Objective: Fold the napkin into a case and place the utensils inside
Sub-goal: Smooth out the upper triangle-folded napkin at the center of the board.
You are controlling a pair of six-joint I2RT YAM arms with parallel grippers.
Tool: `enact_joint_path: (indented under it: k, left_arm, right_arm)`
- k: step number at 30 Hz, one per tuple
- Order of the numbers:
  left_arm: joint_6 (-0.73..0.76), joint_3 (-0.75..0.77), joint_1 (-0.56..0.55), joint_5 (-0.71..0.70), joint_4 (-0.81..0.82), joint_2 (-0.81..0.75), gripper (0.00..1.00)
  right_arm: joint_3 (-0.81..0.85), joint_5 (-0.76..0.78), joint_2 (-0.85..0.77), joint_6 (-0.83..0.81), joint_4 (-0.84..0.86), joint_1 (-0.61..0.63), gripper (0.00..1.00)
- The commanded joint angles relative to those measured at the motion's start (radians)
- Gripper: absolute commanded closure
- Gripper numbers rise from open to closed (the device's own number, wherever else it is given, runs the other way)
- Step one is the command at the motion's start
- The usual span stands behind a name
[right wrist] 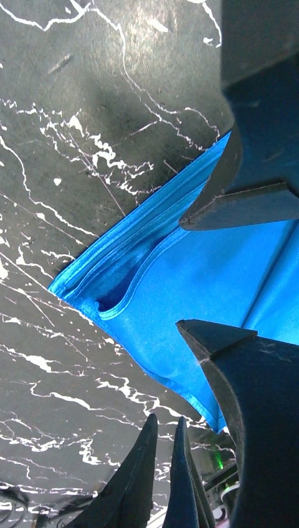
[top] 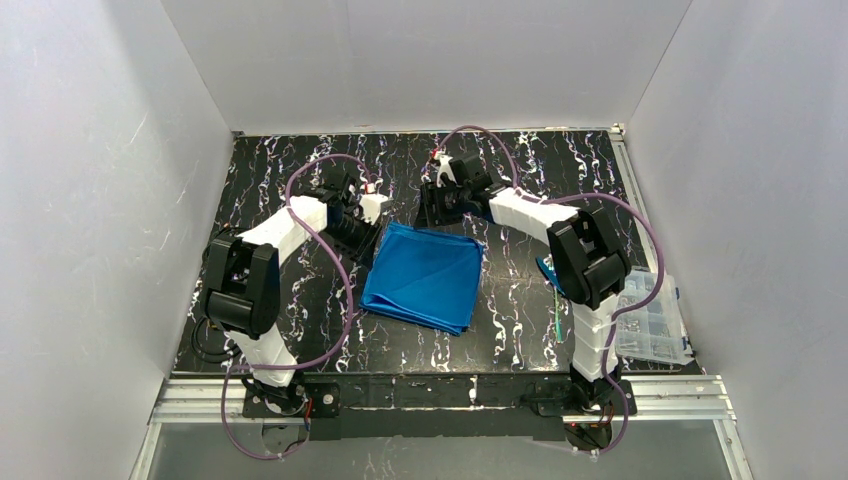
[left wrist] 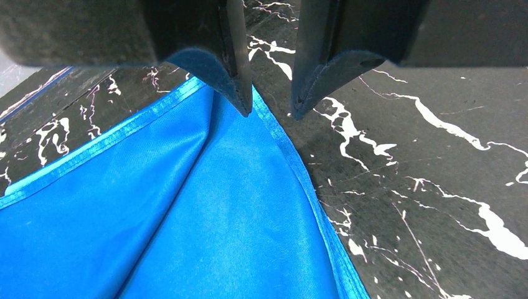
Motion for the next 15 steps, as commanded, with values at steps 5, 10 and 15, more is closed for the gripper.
enact_joint_path:
  k: [5,10,15]
  left_arm:
    - [-0.08,0.064,0.036,0.031,-0.007,0.03,0.72]
    - [-0.064,0.049,0.051,0.037,-0.01,0.032,0.72]
    - [-0.063,0.046,0.071,0.05,-0.01,0.05,0.72]
  right_arm:
    - [0.08,-0.103,0.047,0.088,0.099,0.032,0.38]
    - [0.172,-0.131,0.146,0.086,0.079,0.053,0.37]
    - [0.233,-0.139,0.205,0.085,0.066,0.056,0.38]
